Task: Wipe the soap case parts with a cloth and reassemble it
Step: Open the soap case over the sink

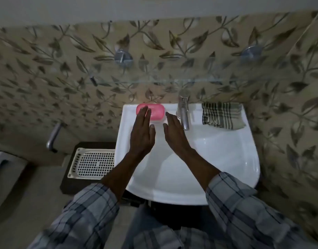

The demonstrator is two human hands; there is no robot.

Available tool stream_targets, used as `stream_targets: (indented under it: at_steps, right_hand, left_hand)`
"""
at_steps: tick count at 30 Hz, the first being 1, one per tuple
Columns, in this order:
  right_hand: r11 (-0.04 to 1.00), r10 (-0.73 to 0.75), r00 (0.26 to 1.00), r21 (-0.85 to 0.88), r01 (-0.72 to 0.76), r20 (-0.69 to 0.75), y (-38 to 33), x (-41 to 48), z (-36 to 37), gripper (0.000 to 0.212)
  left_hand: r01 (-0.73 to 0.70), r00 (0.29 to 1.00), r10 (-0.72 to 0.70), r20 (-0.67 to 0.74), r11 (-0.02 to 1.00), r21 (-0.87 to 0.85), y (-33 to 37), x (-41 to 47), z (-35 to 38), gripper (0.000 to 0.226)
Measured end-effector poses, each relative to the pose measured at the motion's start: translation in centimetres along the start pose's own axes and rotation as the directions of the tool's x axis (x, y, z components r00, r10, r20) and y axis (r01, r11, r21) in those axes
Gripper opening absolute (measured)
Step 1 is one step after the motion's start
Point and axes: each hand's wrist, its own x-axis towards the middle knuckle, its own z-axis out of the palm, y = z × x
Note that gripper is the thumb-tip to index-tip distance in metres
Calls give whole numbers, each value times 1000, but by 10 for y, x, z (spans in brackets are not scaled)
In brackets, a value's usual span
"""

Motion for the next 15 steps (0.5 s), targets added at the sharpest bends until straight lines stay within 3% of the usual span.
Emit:
stream_targets:
  at_steps: [3, 6, 10, 12, 15]
  right_hand:
    - [995, -68, 997, -75, 65, -40, 3, 21, 5, 58]
    - [992, -75, 991, -88, 85, 113, 4, 50, 9, 91]
    - [940, -71, 939, -292, 176, 336, 7, 93, 14, 119]
    - [928, -54, 918, -321, 191, 392, 7, 108, 14, 120]
    - [921, -33, 894, -334, 201, 446, 12, 118, 11, 117]
  left_hand:
    - [315, 947, -319, -41, 946, -80, -16, 12, 9, 50]
    - [501, 859, -510, -52, 856, -129, -24, 31, 18, 50]
    - [612, 781, -625, -13, 768, -188, -38, 45, 24, 54]
    - [655, 742, -670, 27, 715, -244, -41, 48, 25, 64]
    - [638, 763, -640, 90, 723, -266, -49, 41, 31, 82]
